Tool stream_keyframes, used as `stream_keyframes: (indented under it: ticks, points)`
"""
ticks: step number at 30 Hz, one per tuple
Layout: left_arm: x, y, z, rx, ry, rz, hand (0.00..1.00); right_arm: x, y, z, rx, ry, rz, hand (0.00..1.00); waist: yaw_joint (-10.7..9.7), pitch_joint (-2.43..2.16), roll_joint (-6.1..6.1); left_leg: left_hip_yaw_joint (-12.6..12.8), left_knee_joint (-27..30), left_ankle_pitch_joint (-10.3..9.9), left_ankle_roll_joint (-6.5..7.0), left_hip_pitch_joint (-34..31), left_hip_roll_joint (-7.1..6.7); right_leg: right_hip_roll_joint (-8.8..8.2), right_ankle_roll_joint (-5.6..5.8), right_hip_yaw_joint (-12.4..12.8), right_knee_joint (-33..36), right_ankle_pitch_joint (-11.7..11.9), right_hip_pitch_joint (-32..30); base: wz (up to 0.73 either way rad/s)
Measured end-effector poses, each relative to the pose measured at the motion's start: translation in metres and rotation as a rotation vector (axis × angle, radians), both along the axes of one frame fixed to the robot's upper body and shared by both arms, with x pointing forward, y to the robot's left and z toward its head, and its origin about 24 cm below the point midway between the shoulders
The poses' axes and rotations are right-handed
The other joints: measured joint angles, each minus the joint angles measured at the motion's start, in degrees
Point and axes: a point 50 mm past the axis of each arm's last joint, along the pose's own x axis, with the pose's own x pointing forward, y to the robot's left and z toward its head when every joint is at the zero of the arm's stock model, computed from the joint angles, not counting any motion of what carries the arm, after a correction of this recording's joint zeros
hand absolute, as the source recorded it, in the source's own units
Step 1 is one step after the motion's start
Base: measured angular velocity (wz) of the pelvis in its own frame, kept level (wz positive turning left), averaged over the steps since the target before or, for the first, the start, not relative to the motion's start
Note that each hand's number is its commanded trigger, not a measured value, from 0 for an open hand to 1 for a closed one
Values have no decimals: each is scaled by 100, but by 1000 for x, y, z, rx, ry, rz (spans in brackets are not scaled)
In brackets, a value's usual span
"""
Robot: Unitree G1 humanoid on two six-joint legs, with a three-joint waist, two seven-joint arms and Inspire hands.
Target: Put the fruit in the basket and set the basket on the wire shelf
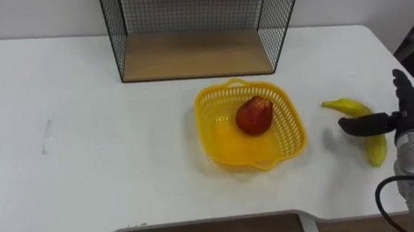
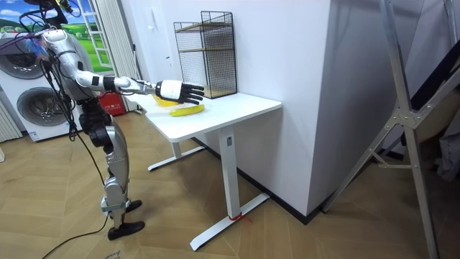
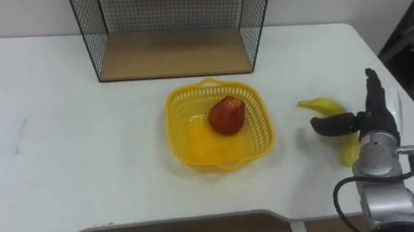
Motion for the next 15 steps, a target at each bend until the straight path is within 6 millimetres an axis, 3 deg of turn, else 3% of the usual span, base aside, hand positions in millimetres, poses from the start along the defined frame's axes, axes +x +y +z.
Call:
stream_keyframes:
  ticks: [11,15]
  points:
    - [-4,4,2,14,-1,16,0,3,-5,-19,56,119,6,0,-2,-6,11,-30,-5,0,0,36,-5,-3,0,-69,-13,0,33,1]
    - [-6,7,2,22,2,40,0,2,-17,-21,60,178,21,0,0,-4,13,-103,24,0,0,65,-20,-8,0,-106,-20,0,117,7]
